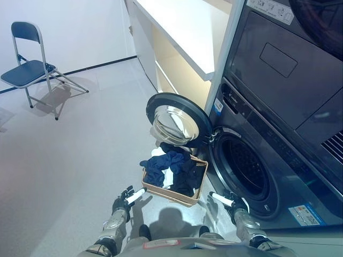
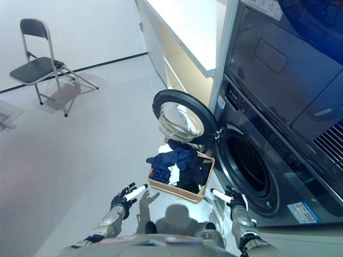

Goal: Put the clothes in the basket into the washing machine.

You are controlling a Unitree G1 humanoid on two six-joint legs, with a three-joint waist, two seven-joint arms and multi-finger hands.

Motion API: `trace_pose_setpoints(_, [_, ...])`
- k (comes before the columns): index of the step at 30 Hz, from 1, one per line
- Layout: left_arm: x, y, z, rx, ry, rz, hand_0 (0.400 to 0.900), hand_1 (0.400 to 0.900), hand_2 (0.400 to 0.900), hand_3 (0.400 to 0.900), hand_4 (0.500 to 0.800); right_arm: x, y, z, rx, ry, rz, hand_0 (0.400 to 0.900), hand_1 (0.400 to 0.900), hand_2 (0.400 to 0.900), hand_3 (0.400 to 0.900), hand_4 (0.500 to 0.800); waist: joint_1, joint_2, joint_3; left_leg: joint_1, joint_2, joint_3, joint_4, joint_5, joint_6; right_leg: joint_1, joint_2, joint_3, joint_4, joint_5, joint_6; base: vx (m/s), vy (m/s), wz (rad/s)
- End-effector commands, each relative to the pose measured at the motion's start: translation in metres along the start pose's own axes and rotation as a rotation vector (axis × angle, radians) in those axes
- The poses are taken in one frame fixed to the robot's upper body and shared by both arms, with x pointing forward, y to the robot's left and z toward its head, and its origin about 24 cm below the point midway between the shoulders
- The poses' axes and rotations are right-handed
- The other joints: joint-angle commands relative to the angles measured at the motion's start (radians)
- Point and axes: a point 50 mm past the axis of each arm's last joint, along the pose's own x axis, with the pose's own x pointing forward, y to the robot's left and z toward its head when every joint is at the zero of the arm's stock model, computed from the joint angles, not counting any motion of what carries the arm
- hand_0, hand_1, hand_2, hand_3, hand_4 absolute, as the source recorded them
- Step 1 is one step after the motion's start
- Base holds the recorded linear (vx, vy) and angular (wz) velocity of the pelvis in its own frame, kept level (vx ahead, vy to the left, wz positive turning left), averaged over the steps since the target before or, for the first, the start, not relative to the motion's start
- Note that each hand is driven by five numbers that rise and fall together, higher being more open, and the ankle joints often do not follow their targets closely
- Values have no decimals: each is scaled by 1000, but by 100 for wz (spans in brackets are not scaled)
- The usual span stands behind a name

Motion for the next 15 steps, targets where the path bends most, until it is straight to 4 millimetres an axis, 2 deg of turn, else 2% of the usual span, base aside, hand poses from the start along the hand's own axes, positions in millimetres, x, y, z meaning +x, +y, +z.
trace_pose_setpoints(1, [10,-8,37,30,-114,-21,900,900,900,900,800,8,12,41,51,-122,10,900,900,900,900,800,7,-19,26,54,-25,-39,21,-120,-8,-47,-9,-40,12,59,35,0,0,0])
trace_pose_setpoints(15, [11,-6,38,34,-112,-14,900,900,900,900,800,8,14,43,30,-130,22,900,900,900,900,800,10,-23,24,56,-21,-38,23,-122,-9,-44,-6,-37,12,57,33,0,0,0])
